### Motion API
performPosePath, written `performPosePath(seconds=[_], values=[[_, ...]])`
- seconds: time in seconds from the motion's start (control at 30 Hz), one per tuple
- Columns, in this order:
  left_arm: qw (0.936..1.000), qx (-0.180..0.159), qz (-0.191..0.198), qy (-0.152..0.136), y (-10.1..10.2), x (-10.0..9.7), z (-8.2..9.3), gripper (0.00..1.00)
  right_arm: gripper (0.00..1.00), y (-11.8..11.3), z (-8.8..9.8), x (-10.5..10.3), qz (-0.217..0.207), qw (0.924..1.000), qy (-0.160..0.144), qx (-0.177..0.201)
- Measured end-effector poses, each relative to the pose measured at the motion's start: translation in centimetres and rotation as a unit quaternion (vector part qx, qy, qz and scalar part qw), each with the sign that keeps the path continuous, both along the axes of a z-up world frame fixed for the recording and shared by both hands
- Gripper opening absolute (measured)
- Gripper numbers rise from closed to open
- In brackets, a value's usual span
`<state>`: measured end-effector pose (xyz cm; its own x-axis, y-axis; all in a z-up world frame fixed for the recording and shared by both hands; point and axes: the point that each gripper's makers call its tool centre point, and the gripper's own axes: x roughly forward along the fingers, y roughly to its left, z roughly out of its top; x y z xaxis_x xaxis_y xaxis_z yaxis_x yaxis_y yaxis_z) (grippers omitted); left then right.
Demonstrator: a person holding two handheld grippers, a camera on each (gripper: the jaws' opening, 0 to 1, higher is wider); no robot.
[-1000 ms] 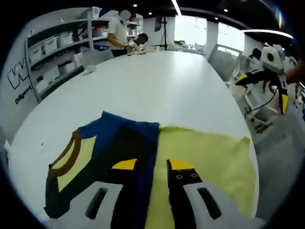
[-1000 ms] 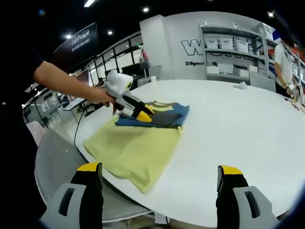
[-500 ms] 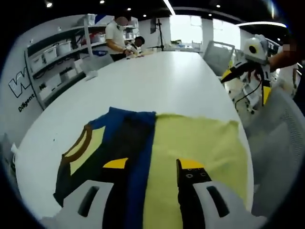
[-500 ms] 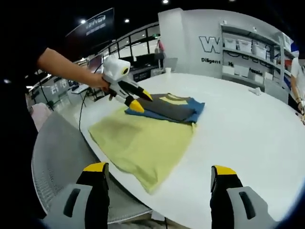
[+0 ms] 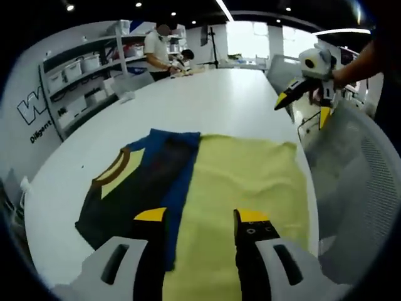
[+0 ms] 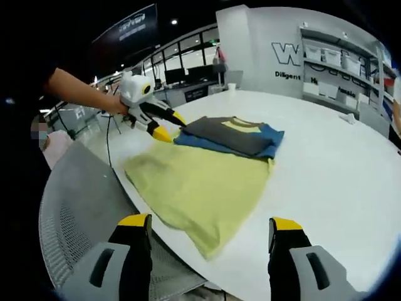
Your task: Fold the garment on the visible template until the final outline fits inside the template.
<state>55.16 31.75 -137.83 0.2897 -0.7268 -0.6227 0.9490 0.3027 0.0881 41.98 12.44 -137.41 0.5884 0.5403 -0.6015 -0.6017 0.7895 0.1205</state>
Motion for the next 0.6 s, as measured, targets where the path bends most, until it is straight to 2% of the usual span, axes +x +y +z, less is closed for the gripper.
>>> performPosePath(seconds=[0.13,0.33,0.5,0.6], values=[[1.0000,0.005,0.001,-0.007,1.9,-1.3,-0.2,0.42,0.64,0.3,-0.7,-0.2,0.012,0.9998,0.013,-0.007],[0.9998,0.009,0.018,0.003,4.4,-2.4,-1.3,0.43,0.55,0.6,-1.3,-0.4,0.018,0.9994,0.029,-0.009],[0.9994,-0.004,0.034,0.012,5.2,-3.3,-1.5,0.43,0.47,0.6,-2.2,-0.7,0.025,0.9986,0.044,-0.019],[0.9998,0.002,0.016,-0.006,5.8,-4.3,-1.6,0.43,0.42,0.7,-2.7,-1.0,0.033,0.9977,0.054,-0.027]])
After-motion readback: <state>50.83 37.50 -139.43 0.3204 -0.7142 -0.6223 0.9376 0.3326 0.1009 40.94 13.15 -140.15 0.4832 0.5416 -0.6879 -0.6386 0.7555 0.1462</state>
